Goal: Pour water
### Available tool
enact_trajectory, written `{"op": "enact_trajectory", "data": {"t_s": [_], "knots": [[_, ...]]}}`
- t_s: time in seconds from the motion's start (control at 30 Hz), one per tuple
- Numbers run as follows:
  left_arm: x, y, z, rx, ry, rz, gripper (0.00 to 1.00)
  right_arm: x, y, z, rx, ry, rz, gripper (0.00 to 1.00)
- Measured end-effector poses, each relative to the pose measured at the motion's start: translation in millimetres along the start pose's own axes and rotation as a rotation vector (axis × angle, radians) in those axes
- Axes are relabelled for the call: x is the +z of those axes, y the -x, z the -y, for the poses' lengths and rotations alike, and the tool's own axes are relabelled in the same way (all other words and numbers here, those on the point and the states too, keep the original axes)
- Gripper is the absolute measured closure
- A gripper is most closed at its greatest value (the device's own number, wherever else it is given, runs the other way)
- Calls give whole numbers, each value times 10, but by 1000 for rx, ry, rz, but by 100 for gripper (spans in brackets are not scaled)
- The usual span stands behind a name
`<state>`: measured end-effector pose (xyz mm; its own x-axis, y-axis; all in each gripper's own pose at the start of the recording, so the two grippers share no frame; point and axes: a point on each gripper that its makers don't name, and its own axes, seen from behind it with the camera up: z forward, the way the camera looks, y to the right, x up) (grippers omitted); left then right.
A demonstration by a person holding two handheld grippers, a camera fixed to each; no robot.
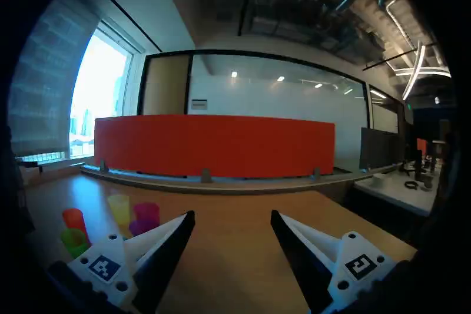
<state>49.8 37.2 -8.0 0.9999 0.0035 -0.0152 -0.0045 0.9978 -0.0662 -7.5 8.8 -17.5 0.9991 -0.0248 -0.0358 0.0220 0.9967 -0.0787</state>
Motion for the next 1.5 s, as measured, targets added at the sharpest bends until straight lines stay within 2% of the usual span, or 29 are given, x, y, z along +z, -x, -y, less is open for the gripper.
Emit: {"op": "enact_trajectory", "data": {"t_s": [0.33,0.6,0.87,1.17,1.5], "knots": [[-8,-20,-7,28,-32,-27,1,6,28,-3,-7,5,20,0],[-2,141,23,55,-44,-22,1,6,38,-25,-8,18,36,0],[27,357,123,43,-48,-4,1,-11,96,-13,6,26,56,0],[49,478,200,23,-50,3,1,4,96,71,5,25,65,0],[54,557,209,1,-49,11,1,9,100,80,2,32,66,0]]}}
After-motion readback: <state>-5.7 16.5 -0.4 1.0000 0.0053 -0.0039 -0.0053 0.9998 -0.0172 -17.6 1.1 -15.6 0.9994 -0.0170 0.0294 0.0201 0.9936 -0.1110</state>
